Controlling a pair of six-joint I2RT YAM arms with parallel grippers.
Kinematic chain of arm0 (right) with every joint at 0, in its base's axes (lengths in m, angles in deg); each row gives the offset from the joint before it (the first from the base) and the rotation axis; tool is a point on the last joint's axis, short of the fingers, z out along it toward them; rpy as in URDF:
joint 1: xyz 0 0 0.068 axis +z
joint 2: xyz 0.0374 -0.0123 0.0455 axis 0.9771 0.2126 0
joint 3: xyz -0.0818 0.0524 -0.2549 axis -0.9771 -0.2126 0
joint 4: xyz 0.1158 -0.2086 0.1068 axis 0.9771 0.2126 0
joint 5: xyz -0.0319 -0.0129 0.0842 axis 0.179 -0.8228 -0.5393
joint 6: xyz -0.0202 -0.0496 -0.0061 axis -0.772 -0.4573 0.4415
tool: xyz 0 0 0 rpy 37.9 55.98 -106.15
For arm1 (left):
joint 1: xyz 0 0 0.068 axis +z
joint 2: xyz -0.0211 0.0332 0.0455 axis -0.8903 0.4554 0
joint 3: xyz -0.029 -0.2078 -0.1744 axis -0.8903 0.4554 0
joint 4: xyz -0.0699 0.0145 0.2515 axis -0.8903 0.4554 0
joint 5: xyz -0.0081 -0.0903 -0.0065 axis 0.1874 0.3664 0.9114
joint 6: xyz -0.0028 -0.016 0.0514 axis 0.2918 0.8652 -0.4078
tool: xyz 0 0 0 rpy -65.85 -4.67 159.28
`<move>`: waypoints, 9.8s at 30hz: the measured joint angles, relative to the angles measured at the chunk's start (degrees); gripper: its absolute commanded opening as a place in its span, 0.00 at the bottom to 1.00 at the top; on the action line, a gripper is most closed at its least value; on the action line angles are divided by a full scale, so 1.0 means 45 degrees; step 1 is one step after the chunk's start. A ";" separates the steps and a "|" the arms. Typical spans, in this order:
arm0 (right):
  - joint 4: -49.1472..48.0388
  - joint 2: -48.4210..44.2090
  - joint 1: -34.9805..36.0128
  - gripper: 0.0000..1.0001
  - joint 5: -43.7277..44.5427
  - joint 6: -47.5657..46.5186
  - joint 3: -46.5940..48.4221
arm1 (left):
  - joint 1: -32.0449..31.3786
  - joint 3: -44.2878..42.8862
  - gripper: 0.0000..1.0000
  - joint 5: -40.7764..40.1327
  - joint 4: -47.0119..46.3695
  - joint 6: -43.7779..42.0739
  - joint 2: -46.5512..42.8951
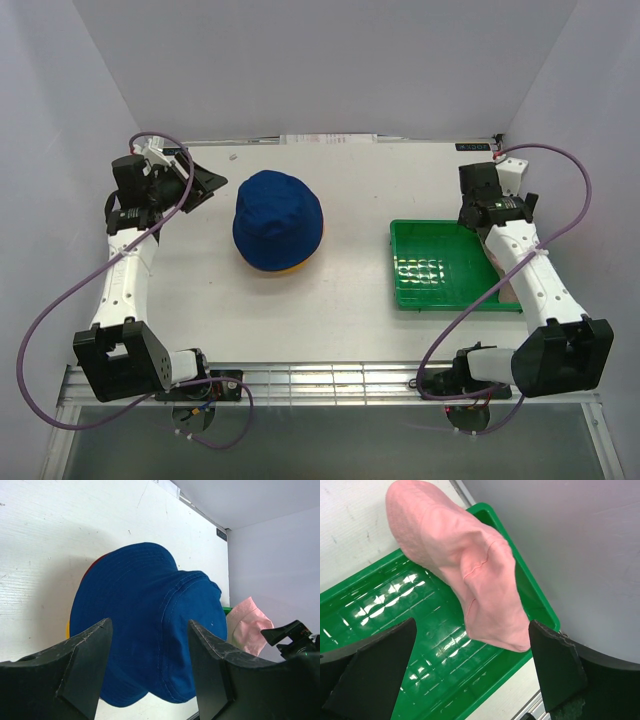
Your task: Stack the hats
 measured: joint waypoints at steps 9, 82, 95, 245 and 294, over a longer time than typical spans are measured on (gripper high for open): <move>-0.0005 0.0112 -0.1307 0.96 0.0350 0.0330 0.0005 | -0.0238 0.0000 0.71 -0.0015 0.0087 -0.0097 0.0325; -0.9287 0.3415 0.2817 0.08 -2.1638 0.6421 0.6416 | -0.5576 0.0583 0.74 0.1705 -0.8995 0.5241 0.1239; -0.7669 0.3575 0.2846 0.08 -2.0332 0.5328 0.6994 | -0.5741 0.0350 0.14 0.1593 -0.9316 0.5887 0.1370; -1.5548 0.7169 0.3866 0.55 -1.9424 0.9787 -0.0257 | 0.0772 0.6552 0.00 0.1671 -0.3730 0.2069 -0.1729; -1.5222 0.7373 0.3891 0.08 -1.9069 0.8204 -0.1064 | 0.0767 0.7053 0.00 0.1292 -0.4197 0.1972 -0.1239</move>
